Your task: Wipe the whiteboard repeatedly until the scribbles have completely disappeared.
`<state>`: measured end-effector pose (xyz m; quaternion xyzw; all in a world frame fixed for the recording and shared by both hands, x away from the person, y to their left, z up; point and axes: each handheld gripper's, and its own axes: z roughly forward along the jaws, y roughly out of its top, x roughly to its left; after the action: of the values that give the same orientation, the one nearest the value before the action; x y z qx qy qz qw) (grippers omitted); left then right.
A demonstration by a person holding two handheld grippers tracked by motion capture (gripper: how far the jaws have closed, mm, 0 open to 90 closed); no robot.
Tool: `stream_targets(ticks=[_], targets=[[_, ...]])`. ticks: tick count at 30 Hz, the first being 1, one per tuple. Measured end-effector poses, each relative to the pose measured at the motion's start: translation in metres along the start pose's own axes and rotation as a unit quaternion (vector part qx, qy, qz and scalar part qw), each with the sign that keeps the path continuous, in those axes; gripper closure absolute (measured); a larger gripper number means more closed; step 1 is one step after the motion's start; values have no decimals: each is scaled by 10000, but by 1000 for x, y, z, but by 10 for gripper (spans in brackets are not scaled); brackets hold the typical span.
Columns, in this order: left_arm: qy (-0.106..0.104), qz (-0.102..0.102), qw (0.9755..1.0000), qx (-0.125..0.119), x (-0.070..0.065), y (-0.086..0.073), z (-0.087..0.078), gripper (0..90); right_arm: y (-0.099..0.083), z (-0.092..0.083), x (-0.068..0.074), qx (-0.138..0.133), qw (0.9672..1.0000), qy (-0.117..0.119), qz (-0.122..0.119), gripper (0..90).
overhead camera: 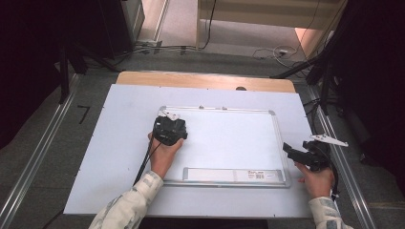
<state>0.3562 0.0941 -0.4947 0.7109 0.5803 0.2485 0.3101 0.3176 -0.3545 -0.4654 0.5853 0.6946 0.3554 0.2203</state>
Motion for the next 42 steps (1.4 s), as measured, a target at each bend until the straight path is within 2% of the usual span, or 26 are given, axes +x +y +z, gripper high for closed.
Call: stream_targets(ticks=[9, 18, 22, 28, 35, 42], targets=[[-43, -17, 10000, 64, -5, -7, -9, 407, 0, -1, 1, -18, 10000, 9, -8, 150], [-117, 59, 9997, 184, -7, -8, -14, 408, 1, 0, 0, -6, 10000, 15, 20, 150], [-100, 65, 9999, -98, -8, -1, -26, 407, 1, 1, 0, -19, 10000, 21, -1, 150], [-249, -136, 9988, -387, -4, 10, -46, 407, 1, 1, 1, -4, 10000, 9, -19, 150], [-215, -284, 9981, -507, 2, 14, -53, 406, 1, 1, 2, 8, 10000, 16, -19, 150], [-170, -368, 9979, -507, 5, 14, -53, 406, 1, 2, 1, 3, 10000, 20, -28, 150]])
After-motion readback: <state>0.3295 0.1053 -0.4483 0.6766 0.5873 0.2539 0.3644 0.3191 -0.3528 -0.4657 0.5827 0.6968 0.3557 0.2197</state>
